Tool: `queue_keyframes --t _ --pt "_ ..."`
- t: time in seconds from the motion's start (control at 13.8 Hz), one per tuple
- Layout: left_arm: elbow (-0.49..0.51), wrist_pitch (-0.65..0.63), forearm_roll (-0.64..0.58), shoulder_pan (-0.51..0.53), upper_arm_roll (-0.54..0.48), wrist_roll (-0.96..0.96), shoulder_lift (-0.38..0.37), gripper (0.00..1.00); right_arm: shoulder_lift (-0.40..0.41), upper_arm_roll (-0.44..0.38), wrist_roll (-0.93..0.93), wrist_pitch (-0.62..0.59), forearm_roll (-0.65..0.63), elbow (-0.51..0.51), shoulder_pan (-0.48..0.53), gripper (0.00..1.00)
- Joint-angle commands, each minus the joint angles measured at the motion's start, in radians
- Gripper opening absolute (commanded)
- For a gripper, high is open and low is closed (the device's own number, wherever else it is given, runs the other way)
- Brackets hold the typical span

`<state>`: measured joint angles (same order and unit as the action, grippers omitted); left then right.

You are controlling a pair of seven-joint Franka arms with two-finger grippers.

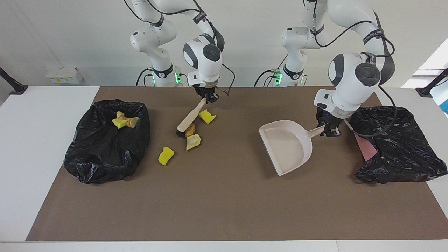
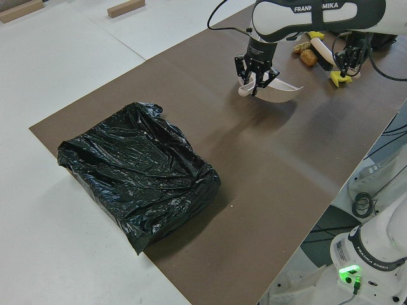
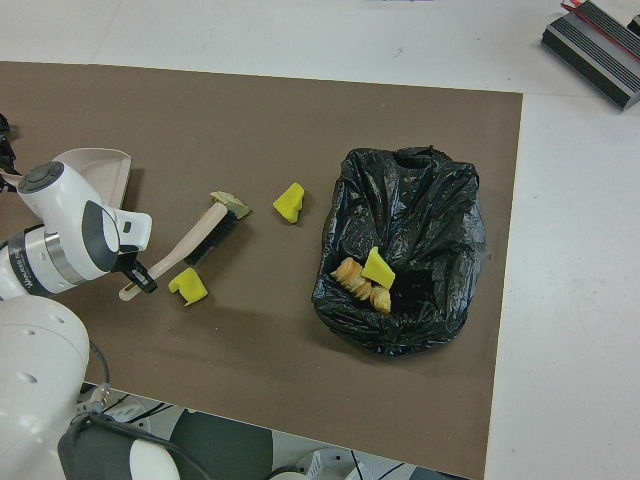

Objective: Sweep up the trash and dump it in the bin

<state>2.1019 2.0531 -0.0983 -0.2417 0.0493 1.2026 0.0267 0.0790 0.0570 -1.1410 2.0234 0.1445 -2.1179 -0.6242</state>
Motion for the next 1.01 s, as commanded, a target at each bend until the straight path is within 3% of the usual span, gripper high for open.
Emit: queue_keyframes --t 0.0,0.29,0.51,0.72,0.94 --pt "0.104 0.061 -0.026 -0.062 -0.011 -0.09 -0.084 0.0 -0.024 0.006 -0.011 -0.133 0.024 0.076 0.006 0.0" --pt "0.115 0.07 -0.024 -0.125 -0.008 -0.245 -0.068 0.0 -0.082 0.009 -0.186 -0.253 0.029 0.038 -0.018 0.0" --pt "0.135 0.064 -0.024 -0.184 -0.009 -0.316 -0.07 0.0 -0.155 0.009 -0.322 -0.246 0.053 -0.06 -0.083 0.0" --pt "0.138 0.062 -0.024 -0.194 -0.009 -0.339 -0.067 0.0 -0.226 0.009 -0.361 -0.133 0.104 -0.186 -0.133 0.0" --pt "0.138 0.059 -0.024 -0.196 -0.009 -0.342 -0.067 0.0 -0.202 0.009 -0.381 -0.006 0.104 -0.231 -0.164 0.0"
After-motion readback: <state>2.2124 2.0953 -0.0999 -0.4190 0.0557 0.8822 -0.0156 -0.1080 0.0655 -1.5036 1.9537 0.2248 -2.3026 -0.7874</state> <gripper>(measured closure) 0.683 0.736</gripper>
